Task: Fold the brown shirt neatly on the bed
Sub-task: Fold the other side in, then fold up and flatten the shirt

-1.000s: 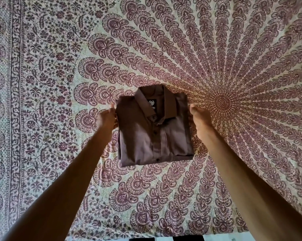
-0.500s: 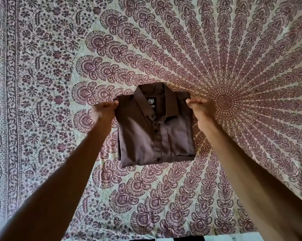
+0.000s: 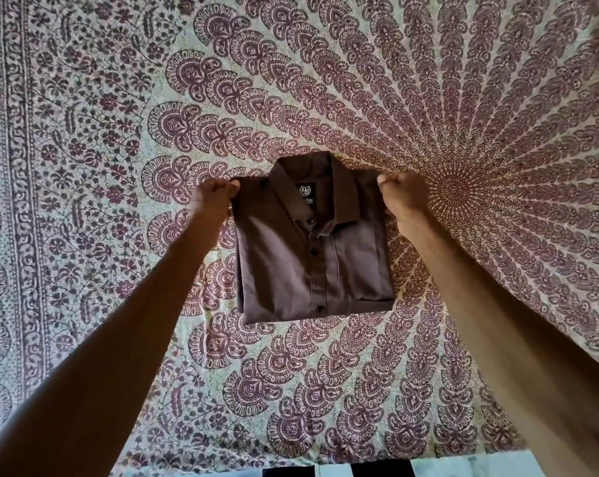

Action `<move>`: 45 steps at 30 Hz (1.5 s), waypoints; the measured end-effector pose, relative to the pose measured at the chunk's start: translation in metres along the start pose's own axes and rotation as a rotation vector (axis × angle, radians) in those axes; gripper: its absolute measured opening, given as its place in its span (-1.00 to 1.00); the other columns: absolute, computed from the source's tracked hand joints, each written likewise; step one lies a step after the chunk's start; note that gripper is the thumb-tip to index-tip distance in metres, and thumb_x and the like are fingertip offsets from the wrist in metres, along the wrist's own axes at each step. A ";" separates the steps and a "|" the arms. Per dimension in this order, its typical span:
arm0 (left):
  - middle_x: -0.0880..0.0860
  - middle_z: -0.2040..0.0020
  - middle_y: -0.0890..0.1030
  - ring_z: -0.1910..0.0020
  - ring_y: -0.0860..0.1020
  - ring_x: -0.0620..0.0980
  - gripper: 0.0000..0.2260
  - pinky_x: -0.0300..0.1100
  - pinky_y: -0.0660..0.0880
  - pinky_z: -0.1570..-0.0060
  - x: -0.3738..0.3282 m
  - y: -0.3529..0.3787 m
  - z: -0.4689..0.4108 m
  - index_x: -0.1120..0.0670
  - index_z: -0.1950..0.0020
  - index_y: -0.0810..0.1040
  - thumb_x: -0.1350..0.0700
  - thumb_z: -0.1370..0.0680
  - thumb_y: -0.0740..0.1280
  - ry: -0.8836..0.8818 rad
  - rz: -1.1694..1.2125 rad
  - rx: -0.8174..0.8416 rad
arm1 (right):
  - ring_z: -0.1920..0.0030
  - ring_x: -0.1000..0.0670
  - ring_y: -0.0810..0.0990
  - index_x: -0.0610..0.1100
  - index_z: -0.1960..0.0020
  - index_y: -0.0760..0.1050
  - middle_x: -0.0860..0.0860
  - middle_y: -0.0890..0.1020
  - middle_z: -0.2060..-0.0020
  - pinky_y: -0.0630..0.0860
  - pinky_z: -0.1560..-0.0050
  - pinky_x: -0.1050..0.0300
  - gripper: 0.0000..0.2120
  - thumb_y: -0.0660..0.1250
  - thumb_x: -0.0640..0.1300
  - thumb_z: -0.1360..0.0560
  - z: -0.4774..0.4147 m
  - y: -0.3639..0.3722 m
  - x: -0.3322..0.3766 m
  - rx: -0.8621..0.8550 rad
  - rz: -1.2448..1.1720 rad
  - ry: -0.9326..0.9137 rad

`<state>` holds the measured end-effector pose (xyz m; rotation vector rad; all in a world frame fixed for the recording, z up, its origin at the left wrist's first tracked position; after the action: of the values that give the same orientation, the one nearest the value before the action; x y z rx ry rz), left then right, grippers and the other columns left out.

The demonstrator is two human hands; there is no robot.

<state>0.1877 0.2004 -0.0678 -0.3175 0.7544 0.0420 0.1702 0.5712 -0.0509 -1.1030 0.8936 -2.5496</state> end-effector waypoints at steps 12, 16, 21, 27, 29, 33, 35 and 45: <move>0.01 0.26 0.49 0.30 0.45 -0.05 -0.73 -0.18 0.43 0.31 0.022 0.014 0.013 0.07 0.21 0.44 0.15 -0.65 0.10 -0.234 0.193 0.058 | 0.28 -0.08 0.56 -0.17 0.30 0.48 -0.08 0.57 0.31 0.42 0.30 0.21 -0.65 0.27 0.02 -0.57 0.007 0.005 -0.002 0.035 0.039 0.090; -0.02 0.27 0.58 0.25 0.51 -0.07 -0.81 -0.14 0.49 0.23 0.045 0.019 0.022 0.05 0.14 0.47 0.15 -0.64 0.16 -0.322 0.262 0.201 | 0.08 -0.12 0.64 -0.12 0.25 0.56 -0.11 0.65 0.18 0.57 0.19 0.05 -0.84 0.42 -0.07 -0.46 0.012 0.009 -0.027 0.154 -0.128 0.207; -0.02 0.19 0.61 0.18 0.53 -0.09 -0.91 -0.20 0.54 0.15 0.039 0.023 0.019 0.04 0.10 0.51 0.15 -0.60 0.26 -0.270 0.251 0.280 | 0.22 -0.04 0.66 -0.13 0.23 0.62 -0.08 0.69 0.20 0.60 0.30 0.20 -0.90 0.49 -0.29 -0.39 0.023 0.015 -0.016 0.232 -0.330 0.166; 0.06 0.26 0.46 0.34 0.49 -0.08 -0.76 -0.18 0.39 0.23 0.020 0.019 0.010 0.09 0.21 0.42 0.24 -0.64 0.13 -0.078 0.110 0.192 | 0.22 0.03 0.63 -0.12 0.25 0.57 0.02 0.68 0.32 0.58 0.23 0.18 -0.82 0.40 -0.35 -0.46 0.024 0.034 -0.011 0.384 -0.440 0.275; 0.03 0.32 0.49 0.35 0.48 -0.10 -0.74 -0.21 0.40 0.25 0.019 0.020 0.008 0.09 0.23 0.41 0.29 -0.63 0.14 -0.042 0.131 0.166 | 0.19 0.02 0.62 -0.12 0.18 0.58 -0.02 0.65 0.23 0.56 0.30 0.21 -0.81 0.34 -0.37 -0.50 0.024 0.041 -0.011 0.409 -0.482 0.302; -0.06 0.36 0.62 0.39 0.57 -0.19 -0.83 -0.30 0.52 0.34 0.020 0.021 0.006 0.09 0.16 0.50 0.31 -0.56 0.29 -0.053 0.240 0.134 | 0.16 0.04 0.60 -0.15 -0.02 0.60 -0.01 0.63 0.13 0.56 0.27 0.20 -0.82 0.27 -0.35 -0.55 0.018 0.041 -0.010 0.388 -0.513 0.271; -0.10 0.40 0.65 0.39 0.60 -0.22 -0.85 -0.32 0.54 0.33 0.021 0.024 0.009 0.08 0.18 0.54 0.31 -0.52 0.36 -0.063 0.246 0.171 | 0.03 -0.01 0.62 -0.18 -0.18 0.59 -0.03 0.65 0.02 0.59 0.02 0.12 -0.77 0.32 -0.29 -0.54 0.009 0.034 -0.016 0.268 -0.348 0.182; 0.04 0.24 0.59 0.29 0.52 -0.03 -0.85 -0.19 0.53 0.29 0.036 0.004 -0.003 0.04 0.22 0.54 0.04 -0.53 0.39 -0.075 0.068 0.027 | 0.13 0.12 0.60 -0.10 -0.02 0.67 0.08 0.66 0.13 0.45 0.22 0.43 -0.86 0.45 -0.13 -0.46 0.010 0.017 -0.018 -0.068 -0.128 -0.008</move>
<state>0.2114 0.2003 -0.0956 -0.2630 0.6908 0.1070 0.1891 0.5609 -0.0664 -1.2269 0.9435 -2.6324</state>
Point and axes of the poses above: each hand's wrist, its own z-axis away from the middle knuckle, its own y-axis out of the palm, x = y × z, the point moved 9 cm from there along -z, towards the middle knuckle
